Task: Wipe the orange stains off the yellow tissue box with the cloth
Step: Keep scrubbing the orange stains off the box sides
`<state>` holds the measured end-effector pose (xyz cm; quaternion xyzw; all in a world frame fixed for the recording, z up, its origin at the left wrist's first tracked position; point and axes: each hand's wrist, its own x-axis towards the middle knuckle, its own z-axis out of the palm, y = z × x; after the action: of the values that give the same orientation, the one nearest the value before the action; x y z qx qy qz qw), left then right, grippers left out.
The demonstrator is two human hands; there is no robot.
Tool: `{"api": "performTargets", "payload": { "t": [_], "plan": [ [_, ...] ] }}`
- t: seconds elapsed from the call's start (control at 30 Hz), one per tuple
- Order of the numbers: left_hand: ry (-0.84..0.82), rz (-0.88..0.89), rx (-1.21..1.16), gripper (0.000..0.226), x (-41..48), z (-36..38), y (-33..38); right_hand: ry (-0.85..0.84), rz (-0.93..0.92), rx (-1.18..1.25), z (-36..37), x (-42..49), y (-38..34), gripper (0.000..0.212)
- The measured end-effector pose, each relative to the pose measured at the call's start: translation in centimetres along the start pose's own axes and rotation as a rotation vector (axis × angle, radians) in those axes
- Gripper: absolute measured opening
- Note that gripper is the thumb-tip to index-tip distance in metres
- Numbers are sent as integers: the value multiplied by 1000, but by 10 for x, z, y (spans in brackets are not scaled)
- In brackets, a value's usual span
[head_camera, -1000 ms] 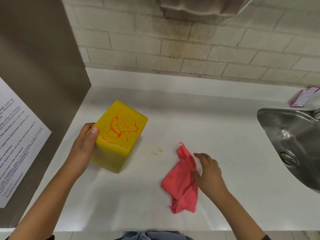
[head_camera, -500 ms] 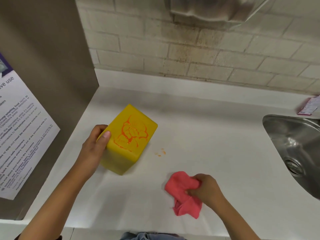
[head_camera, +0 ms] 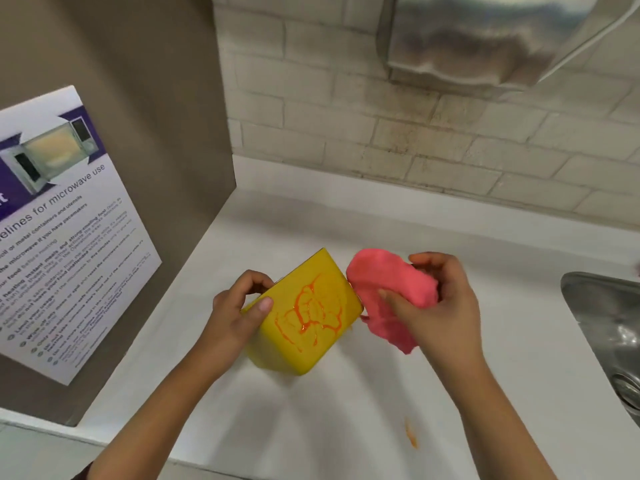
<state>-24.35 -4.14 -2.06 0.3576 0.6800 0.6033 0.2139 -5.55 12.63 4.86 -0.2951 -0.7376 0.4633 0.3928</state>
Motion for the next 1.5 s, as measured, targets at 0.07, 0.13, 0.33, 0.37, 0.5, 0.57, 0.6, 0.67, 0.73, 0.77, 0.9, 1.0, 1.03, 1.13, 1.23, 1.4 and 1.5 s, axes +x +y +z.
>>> {"api": "performTargets", "payload": {
  "t": [0.07, 0.13, 0.33, 0.37, 0.5, 0.57, 0.6, 0.67, 0.73, 0.77, 0.9, 1.0, 1.03, 1.13, 1.23, 1.4, 1.5],
  "plan": [
    [6, -2, -10, 46, 0, 0, -1, -33, -63, 9, 24, 0, -1, 46],
    [13, 1, -15, 52, 0, -1, -2, -86, -96, 30, 40, -2, 6, 35],
    [23, 34, -44, 29, 0, 3, -5, -298, -147, 112, 58, -16, 34, 36],
    [29, 36, -46, 29, 0, 3, -6, -300, -200, 84, 58, -17, 37, 39],
    [40, 51, -80, 29, -1, 6, -11, -314, -372, 0, 52, -16, 46, 43],
    [49, 62, -92, 29, 0, 7, -13, -256, -335, 62, 52, -16, 45, 40],
    [54, 66, -91, 29, 1, 7, -14, -216, -287, 108, 55, -17, 42, 39],
    [62, 69, -82, 26, 3, 6, -14, -154, -183, 186, 66, -17, 32, 42],
    [71, 70, -73, 23, 5, 4, -13, -165, -158, 155, 77, -16, 23, 43],
    [74, 69, -71, 22, 6, 3, -13, -186, -206, 101, 80, -16, 21, 40],
    [78, 41, -93, 23, 5, 4, -15, -329, -505, -18, 68, -11, 32, 35],
    [89, 27, -108, 26, 4, 5, -18, -290, -480, 37, 57, -10, 41, 30],
    [94, 27, -105, 27, 4, 5, -19, -235, -426, 60, 57, -10, 41, 28],
    [101, 26, -102, 29, 4, 6, -20, -111, -232, 66, 71, -11, 29, 25],
    [107, 29, -80, 26, 5, 5, -19, -111, -217, -38, 84, -9, 16, 31],
    [130, 45, -103, 24, 6, 6, -17, -308, -492, -150, 71, -7, 24, 33],
    [142, 55, -120, 25, 6, 8, -16, -327, -509, -66, 59, -2, 33, 29]
  ]
}}
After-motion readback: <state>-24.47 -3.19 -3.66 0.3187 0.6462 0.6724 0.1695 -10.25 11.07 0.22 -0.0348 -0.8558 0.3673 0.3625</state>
